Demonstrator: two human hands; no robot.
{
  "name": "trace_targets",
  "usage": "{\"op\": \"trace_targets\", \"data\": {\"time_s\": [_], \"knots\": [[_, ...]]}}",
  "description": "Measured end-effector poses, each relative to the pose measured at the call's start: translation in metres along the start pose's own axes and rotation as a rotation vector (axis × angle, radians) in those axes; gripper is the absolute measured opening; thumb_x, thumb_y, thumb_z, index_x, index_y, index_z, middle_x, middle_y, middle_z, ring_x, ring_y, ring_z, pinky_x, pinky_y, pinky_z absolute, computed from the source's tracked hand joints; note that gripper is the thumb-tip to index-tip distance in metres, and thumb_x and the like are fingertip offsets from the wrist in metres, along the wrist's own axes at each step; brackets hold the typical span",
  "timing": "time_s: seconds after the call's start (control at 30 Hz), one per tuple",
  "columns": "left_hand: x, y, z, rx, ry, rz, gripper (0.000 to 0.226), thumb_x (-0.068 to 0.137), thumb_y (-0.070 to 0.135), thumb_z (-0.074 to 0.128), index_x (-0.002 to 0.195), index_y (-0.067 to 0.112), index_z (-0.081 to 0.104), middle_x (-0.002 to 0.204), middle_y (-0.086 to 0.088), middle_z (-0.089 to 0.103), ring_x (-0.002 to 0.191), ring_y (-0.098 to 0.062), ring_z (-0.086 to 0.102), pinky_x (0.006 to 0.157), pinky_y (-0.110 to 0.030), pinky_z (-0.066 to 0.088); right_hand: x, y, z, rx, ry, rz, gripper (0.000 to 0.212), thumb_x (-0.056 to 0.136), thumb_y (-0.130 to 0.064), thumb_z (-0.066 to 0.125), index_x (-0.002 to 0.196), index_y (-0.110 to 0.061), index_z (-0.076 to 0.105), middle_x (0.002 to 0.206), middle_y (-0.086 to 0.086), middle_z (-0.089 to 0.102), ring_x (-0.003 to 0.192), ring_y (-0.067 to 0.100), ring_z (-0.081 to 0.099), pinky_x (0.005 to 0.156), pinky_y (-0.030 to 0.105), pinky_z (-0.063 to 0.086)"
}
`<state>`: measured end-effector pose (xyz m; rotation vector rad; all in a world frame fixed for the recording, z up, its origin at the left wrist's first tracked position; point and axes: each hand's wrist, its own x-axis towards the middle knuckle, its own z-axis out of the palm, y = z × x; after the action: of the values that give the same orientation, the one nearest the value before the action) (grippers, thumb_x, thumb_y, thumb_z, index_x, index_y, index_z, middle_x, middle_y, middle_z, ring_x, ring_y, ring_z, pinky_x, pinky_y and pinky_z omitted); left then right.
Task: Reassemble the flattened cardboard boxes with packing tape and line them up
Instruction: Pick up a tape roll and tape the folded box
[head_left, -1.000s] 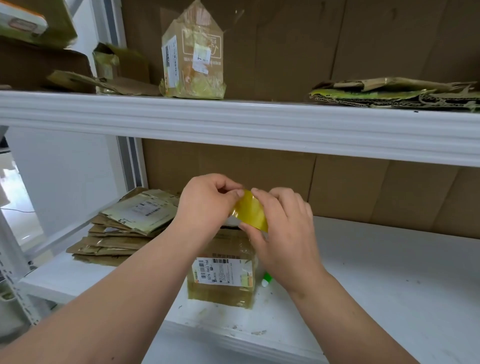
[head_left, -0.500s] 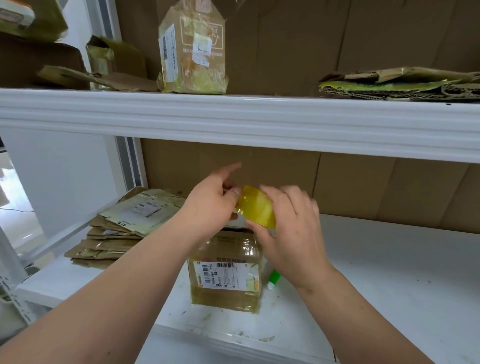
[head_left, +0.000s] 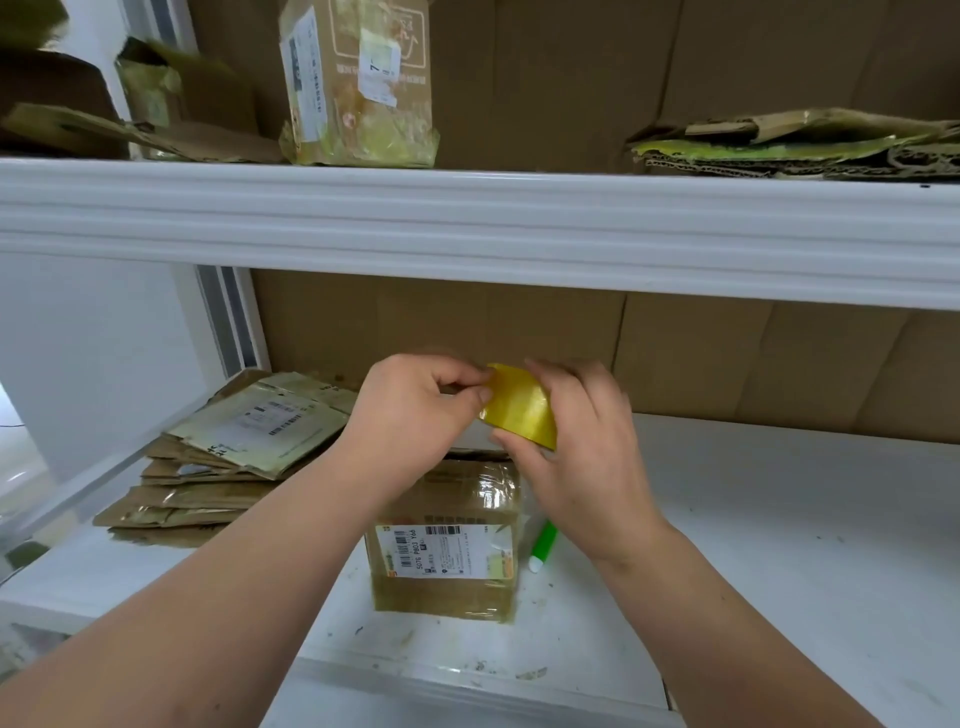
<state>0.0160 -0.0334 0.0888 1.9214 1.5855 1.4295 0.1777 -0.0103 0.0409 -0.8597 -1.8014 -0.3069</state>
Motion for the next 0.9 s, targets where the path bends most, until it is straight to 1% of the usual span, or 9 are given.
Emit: {"op": "trace_targets", "data": {"time_s": [0.13,0.2,0.3,0.4,0.53,0.63,0.7,0.8,0.9], "knots": [[0.003,0.006,0.013,0.042,-0.072,0.014,0.017,0.087,0.018,0.073,0.102,0.026,0.076,0.091,0.024,0.065,0.089,0.011,0.059,0.073,0.007,0.034,-0.005,0.005,-0.014,-0.117,-0.027,0.039,0.056,0.074,-0.039,0.075,0.120,-0.019,0.051,0.107,0.006,0.058,0.097,0.027,0.057,0.078,0.041,0.045],[0.004,0.015,0.028,0.066,-0.134,0.041,0.019,0.087,0.020,0.073,0.101,0.033,0.074,0.088,0.027,0.065,0.088,0.007,0.060,0.071,0.005,0.035,-0.011,0.014,-0.029,-0.181,-0.040,0.084,0.051,0.076,-0.038,0.075,0.117,-0.018,0.053,0.104,0.006,0.057,0.094,0.027,0.055,0.077,0.039,0.040],[0.001,0.031,0.064,0.078,-0.219,0.081,0.017,0.087,0.022,0.073,0.102,0.029,0.076,0.086,0.018,0.068,0.085,-0.002,0.062,0.066,0.001,0.036,-0.029,0.034,-0.059,-0.275,-0.074,0.152,0.041,0.080,-0.034,0.072,0.113,-0.017,0.055,0.101,0.005,0.053,0.091,0.027,0.051,0.076,0.037,0.033],[-0.006,0.044,0.109,-0.004,-0.316,0.093,0.017,0.090,0.018,0.069,0.097,0.033,0.073,0.082,0.021,0.065,0.077,0.002,0.060,0.059,-0.001,0.037,-0.056,0.065,-0.090,-0.369,-0.118,0.266,0.039,0.078,-0.026,0.074,0.112,-0.019,0.055,0.101,0.003,0.051,0.089,0.027,0.052,0.073,0.036,0.033],[-0.008,0.050,0.161,-0.037,-0.479,0.090,0.021,0.092,0.014,0.067,0.111,0.021,0.073,0.095,0.012,0.068,0.089,-0.007,0.063,0.067,-0.001,0.038,-0.092,0.103,-0.125,-0.442,-0.221,0.422,0.039,0.077,-0.024,0.071,0.112,-0.017,0.055,0.107,0.004,0.052,0.097,0.029,0.053,0.076,0.034,0.030],[-0.004,0.058,0.195,-0.022,-0.563,0.117,0.020,0.093,0.014,0.067,0.112,0.018,0.073,0.105,0.005,0.070,0.095,-0.008,0.060,0.065,0.003,0.034,-0.114,0.125,-0.147,-0.507,-0.282,0.502,0.040,0.078,-0.030,0.064,0.114,-0.015,0.056,0.114,0.006,0.055,0.104,0.031,0.054,0.083,0.037,0.032],[-0.003,0.065,0.215,-0.030,-0.595,0.127,0.020,0.093,0.015,0.066,0.111,0.017,0.073,0.107,0.004,0.071,0.095,-0.009,0.061,0.064,0.003,0.033,-0.127,0.138,-0.161,-0.546,-0.328,0.541,0.043,0.079,-0.035,0.061,0.115,-0.012,0.056,0.110,0.009,0.060,0.100,0.035,0.056,0.081,0.038,0.035],[-0.004,0.074,0.244,-0.038,-0.659,0.149,0.019,0.093,0.016,0.066,0.111,0.018,0.073,0.106,0.006,0.071,0.096,-0.010,0.063,0.068,-0.004,0.038,-0.143,0.154,-0.182,-0.584,-0.367,0.594,0.046,0.079,-0.035,0.070,0.115,-0.010,0.056,0.105,0.011,0.063,0.093,0.037,0.058,0.078,0.044,0.042],[-0.007,0.085,0.278,-0.055,-0.714,0.163,0.018,0.094,0.016,0.066,0.110,0.019,0.074,0.103,0.008,0.070,0.097,-0.008,0.063,0.073,-0.013,0.042,-0.157,0.168,-0.205,-0.624,-0.361,0.592,0.046,0.074,-0.033,0.068,0.114,-0.014,0.058,0.109,0.007,0.063,0.095,0.035,0.059,0.077,0.045,0.044]]}}
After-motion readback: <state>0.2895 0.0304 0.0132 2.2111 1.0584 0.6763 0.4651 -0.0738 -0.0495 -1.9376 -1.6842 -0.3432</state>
